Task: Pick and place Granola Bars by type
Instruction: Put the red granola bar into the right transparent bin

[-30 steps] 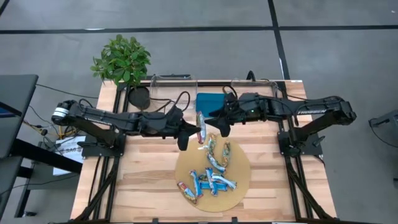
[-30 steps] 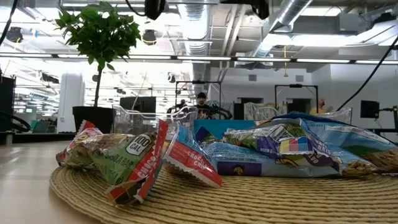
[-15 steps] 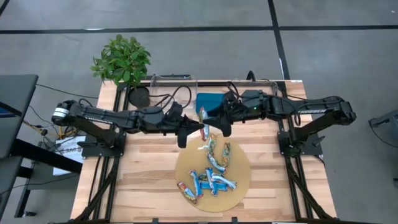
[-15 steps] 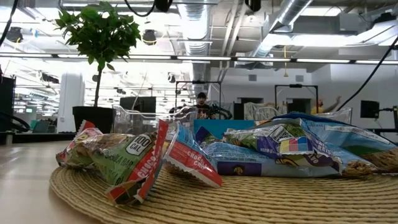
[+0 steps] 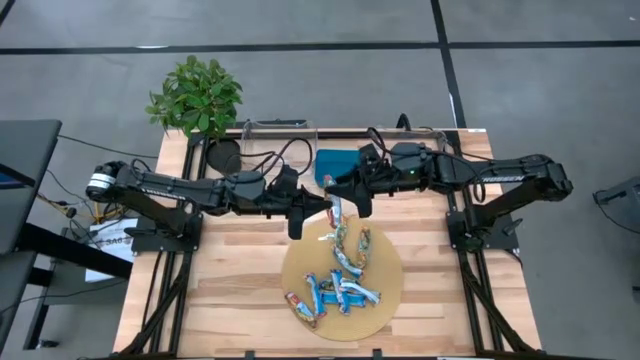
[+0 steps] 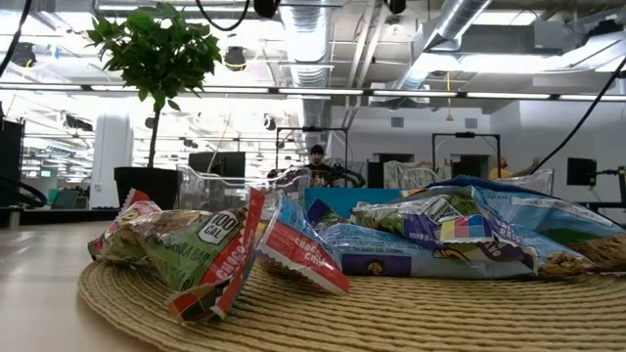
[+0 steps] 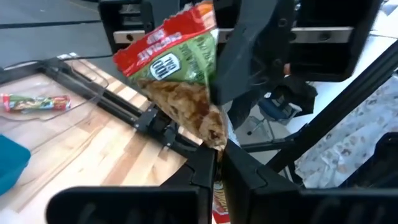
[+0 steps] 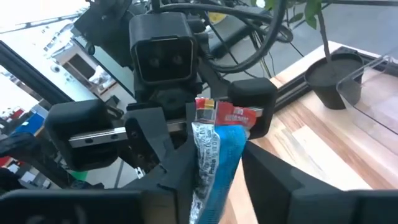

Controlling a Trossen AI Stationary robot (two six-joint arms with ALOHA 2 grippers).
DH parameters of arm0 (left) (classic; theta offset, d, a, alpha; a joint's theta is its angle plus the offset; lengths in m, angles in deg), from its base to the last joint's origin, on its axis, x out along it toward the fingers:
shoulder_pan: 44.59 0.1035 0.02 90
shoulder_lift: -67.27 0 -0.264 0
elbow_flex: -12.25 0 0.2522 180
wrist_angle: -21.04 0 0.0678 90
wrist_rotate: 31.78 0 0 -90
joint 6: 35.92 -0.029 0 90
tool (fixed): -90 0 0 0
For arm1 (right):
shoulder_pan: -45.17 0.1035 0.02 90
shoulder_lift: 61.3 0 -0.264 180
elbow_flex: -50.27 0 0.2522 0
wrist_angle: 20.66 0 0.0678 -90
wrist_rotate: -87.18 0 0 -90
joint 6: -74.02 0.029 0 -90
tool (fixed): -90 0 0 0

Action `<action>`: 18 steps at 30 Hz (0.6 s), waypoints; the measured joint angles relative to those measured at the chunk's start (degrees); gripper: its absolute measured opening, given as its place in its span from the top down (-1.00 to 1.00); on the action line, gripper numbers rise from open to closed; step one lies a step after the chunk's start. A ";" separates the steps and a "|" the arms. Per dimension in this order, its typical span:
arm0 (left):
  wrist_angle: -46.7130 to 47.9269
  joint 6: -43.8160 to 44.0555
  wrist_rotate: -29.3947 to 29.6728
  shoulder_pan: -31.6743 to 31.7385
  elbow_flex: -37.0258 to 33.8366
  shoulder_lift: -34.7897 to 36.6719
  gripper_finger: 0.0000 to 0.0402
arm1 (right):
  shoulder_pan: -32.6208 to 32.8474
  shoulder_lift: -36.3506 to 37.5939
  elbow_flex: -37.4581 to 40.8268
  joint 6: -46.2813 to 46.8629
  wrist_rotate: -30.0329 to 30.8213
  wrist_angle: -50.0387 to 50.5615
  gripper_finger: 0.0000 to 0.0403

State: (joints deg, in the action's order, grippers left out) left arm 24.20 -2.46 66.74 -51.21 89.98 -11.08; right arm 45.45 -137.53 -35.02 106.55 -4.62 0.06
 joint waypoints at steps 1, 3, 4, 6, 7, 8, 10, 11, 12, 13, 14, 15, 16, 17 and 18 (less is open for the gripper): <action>-0.55 0.00 0.29 0.01 0.00 -0.28 0.94 | -0.05 0.02 0.00 0.02 -0.07 -0.01 0.49; -0.33 0.00 0.76 0.15 0.00 -0.46 0.91 | -0.10 0.00 0.00 0.00 0.05 0.32 0.57; -0.34 0.02 0.85 0.15 0.00 -0.46 0.90 | -0.18 -0.02 0.00 0.00 0.06 0.31 0.61; -0.18 0.11 1.30 0.28 0.00 -0.44 0.86 | -0.41 0.00 0.00 -0.02 -0.03 0.25 0.68; 0.45 0.26 1.67 0.43 0.00 -0.44 0.84 | -0.42 0.00 0.00 -0.04 0.02 0.57 0.70; 1.09 0.39 1.99 0.52 0.00 -0.44 0.81 | -0.48 -0.01 0.00 -0.14 0.17 1.20 0.73; 2.43 0.52 2.21 1.01 0.00 -0.44 0.74 | -0.86 -0.02 0.00 -0.97 -0.05 2.79 0.76; 3.26 0.55 2.20 1.33 0.00 -0.44 0.70 | -1.13 -0.02 0.00 -1.14 -0.49 4.00 0.78; 4.46 0.62 2.18 1.62 0.00 -0.44 0.66 | -1.45 -0.02 0.00 -1.14 -1.21 5.62 0.79; 5.96 0.93 2.20 1.94 0.00 -0.44 0.62 | -1.79 -0.02 0.00 -1.16 -2.01 7.43 0.80; 7.43 1.29 2.21 2.33 0.00 -0.44 0.57 | -2.18 -0.02 0.00 -1.33 -2.92 9.26 0.81; 8.80 1.56 2.09 2.75 0.00 -0.44 0.53 | -2.55 -0.02 0.00 -1.76 -3.78 11.01 0.82; 9.93 1.73 1.90 3.03 0.00 -0.44 0.49 | -2.88 -0.02 0.00 -2.42 -4.25 13.16 0.83; 10.99 2.13 1.56 3.40 0.00 -0.44 0.45 | -3.31 -0.01 0.00 -2.88 -4.27 15.70 0.83; 11.81 2.28 0.80 3.81 0.00 -0.44 0.42 | -3.90 -0.02 0.00 -3.41 -4.15 18.51 0.83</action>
State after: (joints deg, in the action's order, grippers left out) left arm 36.01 -0.18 67.54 -47.39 89.98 -11.52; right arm 41.56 -137.55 -35.02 103.15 -8.77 18.57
